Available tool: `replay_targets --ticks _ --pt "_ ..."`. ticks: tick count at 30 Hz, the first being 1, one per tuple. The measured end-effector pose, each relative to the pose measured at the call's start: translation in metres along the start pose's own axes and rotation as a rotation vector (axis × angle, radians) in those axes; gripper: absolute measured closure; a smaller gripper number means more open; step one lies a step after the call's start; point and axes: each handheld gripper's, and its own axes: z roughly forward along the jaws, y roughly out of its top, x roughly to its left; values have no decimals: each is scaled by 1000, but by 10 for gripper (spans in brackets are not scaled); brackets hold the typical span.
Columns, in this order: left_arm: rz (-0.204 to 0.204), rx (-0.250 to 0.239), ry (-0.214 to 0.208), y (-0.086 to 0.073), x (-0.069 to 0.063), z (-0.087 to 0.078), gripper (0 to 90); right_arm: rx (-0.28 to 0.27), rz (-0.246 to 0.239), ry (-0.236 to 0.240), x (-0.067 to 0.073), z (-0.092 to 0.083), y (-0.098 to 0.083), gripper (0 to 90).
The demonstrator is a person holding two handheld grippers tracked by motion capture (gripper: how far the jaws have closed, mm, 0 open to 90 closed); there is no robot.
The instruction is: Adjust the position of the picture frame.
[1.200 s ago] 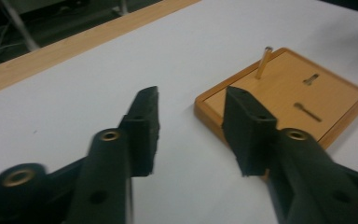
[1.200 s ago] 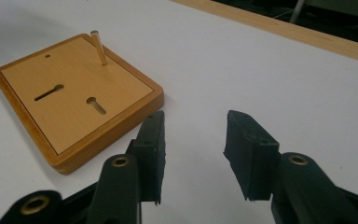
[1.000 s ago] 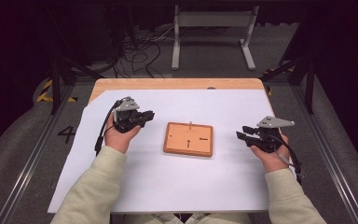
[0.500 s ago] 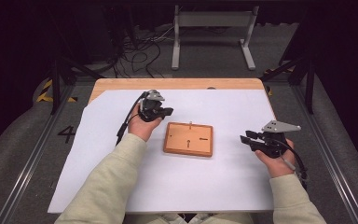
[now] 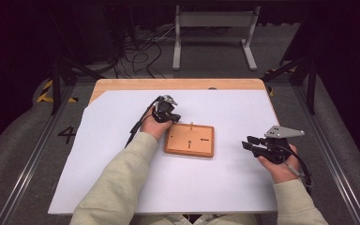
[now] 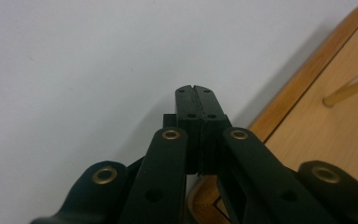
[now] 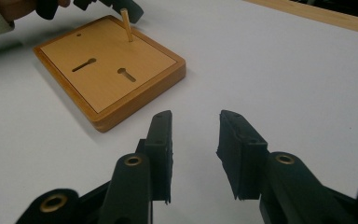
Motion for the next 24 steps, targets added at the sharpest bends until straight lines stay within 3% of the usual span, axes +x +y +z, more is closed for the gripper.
replay_targets --ticks 6,11,14,19,20,23,24 --pt "-17 1 -31 -5 0 -14 900 10 -9 17 5 2 1 666" --pt "-18 24 -59 -26 -9 -31 900 37 -44 55 16 9 8 694" --pt "-3 67 -73 -42 -20 -40 900 55 -63 67 22 13 11 693" --pt "19 76 -139 -73 -48 -62 900 76 -88 101 32 18 15 706" --pt "19 76 -139 -73 -48 -62 900 76 -88 101 32 18 15 706" --pt "64 99 -171 -88 -67 -74 900 108 -118 143 43 24 17 727" --pt "59 101 -189 -91 -70 -75 900 117 -125 154 46 26 17 739"
